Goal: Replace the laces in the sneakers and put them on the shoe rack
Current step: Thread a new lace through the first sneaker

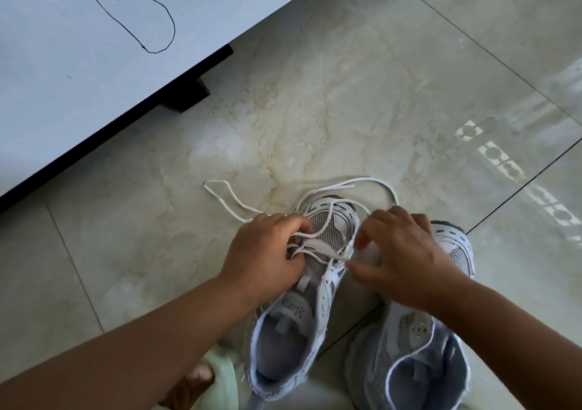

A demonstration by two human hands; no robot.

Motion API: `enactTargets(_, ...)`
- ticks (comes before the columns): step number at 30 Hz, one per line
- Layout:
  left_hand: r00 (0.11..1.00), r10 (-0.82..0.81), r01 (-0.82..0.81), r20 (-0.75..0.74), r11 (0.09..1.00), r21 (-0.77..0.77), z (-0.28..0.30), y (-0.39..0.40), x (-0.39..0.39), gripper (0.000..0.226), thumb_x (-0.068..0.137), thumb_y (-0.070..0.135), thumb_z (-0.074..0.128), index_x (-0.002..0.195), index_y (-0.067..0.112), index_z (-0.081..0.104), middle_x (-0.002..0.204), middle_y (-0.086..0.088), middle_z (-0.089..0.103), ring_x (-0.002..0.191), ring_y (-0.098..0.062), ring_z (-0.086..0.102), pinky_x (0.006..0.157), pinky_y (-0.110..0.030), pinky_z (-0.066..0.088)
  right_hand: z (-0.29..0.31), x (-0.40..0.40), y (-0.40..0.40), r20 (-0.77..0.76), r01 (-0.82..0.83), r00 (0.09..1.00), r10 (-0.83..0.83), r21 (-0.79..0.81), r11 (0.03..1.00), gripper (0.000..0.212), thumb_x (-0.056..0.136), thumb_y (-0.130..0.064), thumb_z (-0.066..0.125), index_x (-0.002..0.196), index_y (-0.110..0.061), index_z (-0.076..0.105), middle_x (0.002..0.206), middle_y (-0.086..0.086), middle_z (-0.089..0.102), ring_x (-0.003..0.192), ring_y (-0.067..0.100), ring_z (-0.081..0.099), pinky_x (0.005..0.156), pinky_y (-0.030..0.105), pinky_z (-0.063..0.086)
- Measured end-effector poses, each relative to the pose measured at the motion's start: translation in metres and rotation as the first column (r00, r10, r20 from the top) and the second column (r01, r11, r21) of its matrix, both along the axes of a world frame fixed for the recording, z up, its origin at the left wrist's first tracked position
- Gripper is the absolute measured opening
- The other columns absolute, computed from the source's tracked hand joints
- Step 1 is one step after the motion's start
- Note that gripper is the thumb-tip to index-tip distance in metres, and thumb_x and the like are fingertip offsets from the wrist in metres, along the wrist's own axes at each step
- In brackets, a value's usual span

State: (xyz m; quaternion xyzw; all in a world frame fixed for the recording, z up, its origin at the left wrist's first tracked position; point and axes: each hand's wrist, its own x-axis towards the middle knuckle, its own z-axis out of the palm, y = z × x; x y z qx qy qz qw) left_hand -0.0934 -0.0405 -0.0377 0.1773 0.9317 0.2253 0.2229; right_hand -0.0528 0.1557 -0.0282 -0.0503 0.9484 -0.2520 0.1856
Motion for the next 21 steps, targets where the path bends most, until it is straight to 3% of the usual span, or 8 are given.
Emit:
enactTargets(3,0.999,0.018,-0.018,0.033,1.000,-0.003,0.000,0.001,0.000,0.037,0.074,0.021,0.063,0.108,0.031,0.058,0.101,0.007,0.062,0.093,-0.017,0.056,0.077,-0.032,0.047,-0.005,-0.002,-0.013,-0.022,0.007,1.000,-0.008,-0.035,0.999,0.026,0.082,-0.045,0.058,0.094,-0.022,0.059,0.092,-0.010,0.057,0.092,0.011,0.048,0.087,0.031,0.034)
enactTargets(9,0.994,0.095,-0.098,0.054,0.994,0.049,-0.002,0.001,0.006,0.034,0.078,0.020,0.061,0.109,0.034,0.056,0.102,0.008,0.058,0.090,-0.014,0.056,0.075,-0.031,0.049,-0.015,-0.012,-0.027,-0.083,-0.108,0.991,0.107,-0.001,0.994,0.012,0.080,-0.014,0.055,0.069,-0.010,0.060,0.068,0.004,0.060,0.068,0.023,0.052,0.068,0.036,0.045)
enactTargets(11,0.993,0.116,-0.117,0.018,0.992,0.042,-0.002,0.000,0.006,0.033,0.078,0.019,0.061,0.109,0.032,0.057,0.101,0.008,0.058,0.089,-0.016,0.057,0.073,-0.031,0.048,-0.013,-0.012,-0.026,-0.151,-0.096,0.984,0.096,0.006,0.995,0.009,0.066,-0.013,0.054,0.058,-0.011,0.052,0.053,0.001,0.052,0.053,0.022,0.047,0.055,0.030,0.038)
enactTargets(13,0.989,0.148,-0.147,-0.022,0.989,0.013,-0.001,-0.002,0.004,0.032,0.078,0.020,0.061,0.108,0.031,0.058,0.101,0.008,0.057,0.088,-0.017,0.058,0.071,-0.030,0.047,-0.009,-0.007,-0.023,-0.174,-0.099,0.980,0.099,0.011,0.995,0.011,0.063,-0.016,0.050,0.054,-0.016,0.045,0.049,-0.003,0.046,0.048,0.017,0.041,0.055,0.027,0.031)
enactTargets(15,0.982,0.181,-0.183,-0.049,0.983,-0.027,-0.001,-0.004,0.002,0.030,0.078,0.023,0.061,0.106,0.033,0.056,0.102,0.009,0.056,0.088,-0.018,0.058,0.069,-0.030,0.047,-0.004,-0.003,-0.013,-0.059,-0.146,0.987,0.148,0.031,0.989,0.020,0.075,-0.023,0.046,0.056,-0.023,0.040,0.055,-0.008,0.044,0.052,0.011,0.041,0.061,0.026,0.032)
enactTargets(18,0.973,0.225,-0.227,-0.053,0.973,-0.040,-0.002,-0.007,0.001,0.029,0.077,0.026,0.062,0.103,0.035,0.055,0.099,0.011,0.054,0.086,-0.016,0.057,0.069,-0.030,0.046,0.004,-0.004,0.008,0.266,-0.207,0.947,0.180,0.076,0.975,0.026,0.082,-0.038,0.056,0.063,-0.031,0.040,0.070,-0.014,0.048,0.069,0.003,0.049,0.065,0.019,0.032)
enactTargets(19,0.973,0.225,-0.227,-0.051,0.973,-0.036,-0.003,-0.007,0.001,0.029,0.077,0.025,0.063,0.103,0.035,0.055,0.098,0.011,0.054,0.085,-0.016,0.057,0.069,-0.030,0.047,0.005,-0.006,0.010,0.284,-0.189,0.945,0.165,0.059,0.980,0.023,0.080,-0.040,0.057,0.065,-0.032,0.042,0.071,-0.015,0.048,0.070,0.001,0.048,0.064,0.019,0.031)
enactTargets(21,0.974,0.221,-0.222,-0.043,0.974,-0.035,-0.002,-0.007,0.001,0.029,0.076,0.024,0.063,0.103,0.033,0.055,0.097,0.011,0.053,0.084,-0.015,0.056,0.069,-0.030,0.046,0.007,-0.010,0.003,0.148,-0.053,0.987,0.058,-0.036,0.998,0.017,0.078,-0.045,0.054,0.072,-0.031,0.049,0.073,-0.015,0.050,0.068,-0.002,0.047,0.063,0.019,0.031)
